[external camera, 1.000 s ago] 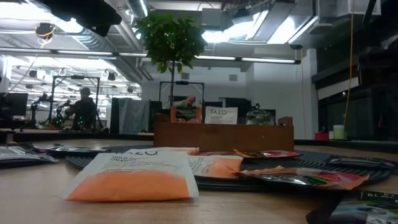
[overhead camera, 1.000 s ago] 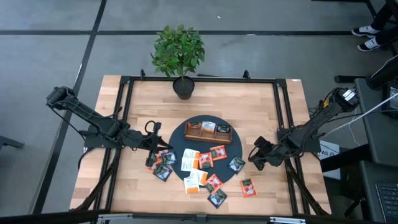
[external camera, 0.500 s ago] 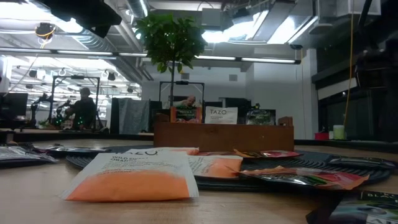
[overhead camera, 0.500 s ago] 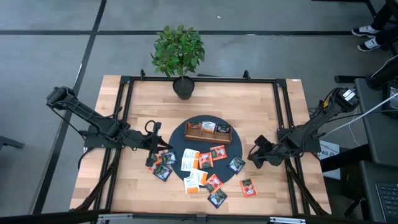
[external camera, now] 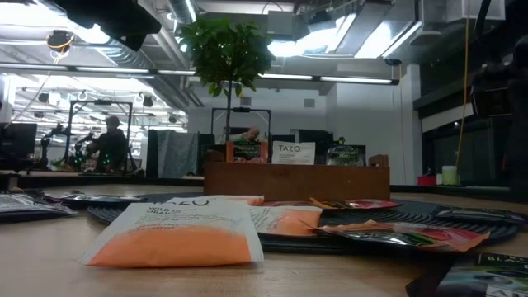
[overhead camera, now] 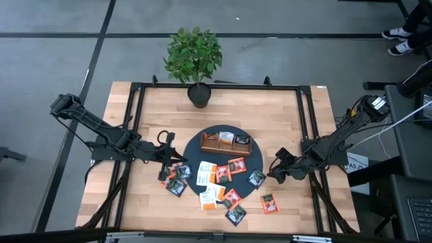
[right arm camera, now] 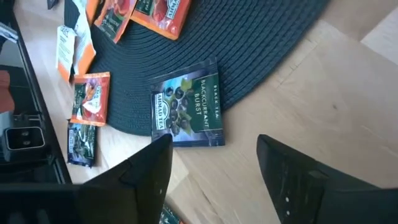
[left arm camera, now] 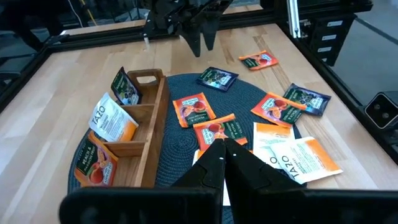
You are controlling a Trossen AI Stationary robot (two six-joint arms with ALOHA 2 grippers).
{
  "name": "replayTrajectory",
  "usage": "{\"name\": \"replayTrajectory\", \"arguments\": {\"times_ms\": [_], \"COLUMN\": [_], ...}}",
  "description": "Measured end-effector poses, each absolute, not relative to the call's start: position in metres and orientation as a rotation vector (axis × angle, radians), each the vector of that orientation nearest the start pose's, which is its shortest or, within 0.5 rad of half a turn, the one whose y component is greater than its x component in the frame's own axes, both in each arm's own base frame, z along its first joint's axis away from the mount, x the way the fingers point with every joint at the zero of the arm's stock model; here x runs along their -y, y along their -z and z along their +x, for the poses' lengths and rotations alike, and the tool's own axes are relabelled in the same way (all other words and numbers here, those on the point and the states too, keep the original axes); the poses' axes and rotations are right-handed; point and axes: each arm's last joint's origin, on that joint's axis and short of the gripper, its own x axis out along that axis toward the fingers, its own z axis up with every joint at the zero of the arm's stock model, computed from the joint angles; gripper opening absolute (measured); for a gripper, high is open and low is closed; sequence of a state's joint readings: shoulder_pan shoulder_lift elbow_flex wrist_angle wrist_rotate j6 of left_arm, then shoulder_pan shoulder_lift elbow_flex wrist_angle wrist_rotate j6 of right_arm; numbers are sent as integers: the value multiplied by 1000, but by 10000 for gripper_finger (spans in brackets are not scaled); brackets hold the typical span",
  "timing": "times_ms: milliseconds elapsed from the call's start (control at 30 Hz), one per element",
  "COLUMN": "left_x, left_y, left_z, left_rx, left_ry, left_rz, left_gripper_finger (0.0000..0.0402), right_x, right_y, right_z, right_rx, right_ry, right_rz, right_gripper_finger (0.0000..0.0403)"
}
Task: Pick & Place Tea
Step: Put the violet tea bag into the right side of the wooden organizer
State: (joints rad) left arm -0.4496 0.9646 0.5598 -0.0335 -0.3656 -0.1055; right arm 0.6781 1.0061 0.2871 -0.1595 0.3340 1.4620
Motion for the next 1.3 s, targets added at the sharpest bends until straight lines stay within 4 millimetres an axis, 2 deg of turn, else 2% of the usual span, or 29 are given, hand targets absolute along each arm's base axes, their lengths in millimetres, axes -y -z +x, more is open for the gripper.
{"name": "replayTrajectory", "arguments": {"times_ms": [600, 1300], "left_x": [79, 79], "left_y": [-237, -237], "left_z": [188, 188], "left_rx": [-428, -428], "left_ry": [59, 59], "left_rz": [75, 74], "left_gripper_finger": [4, 4], "right_x": [-108, -115], "right_y": [-113, -106], "right_z": [151, 158], "right_rx": [-793, -814], "right_ry": [322, 275], "right_rz": [916, 971], "right_gripper_finger": [236, 235]}}
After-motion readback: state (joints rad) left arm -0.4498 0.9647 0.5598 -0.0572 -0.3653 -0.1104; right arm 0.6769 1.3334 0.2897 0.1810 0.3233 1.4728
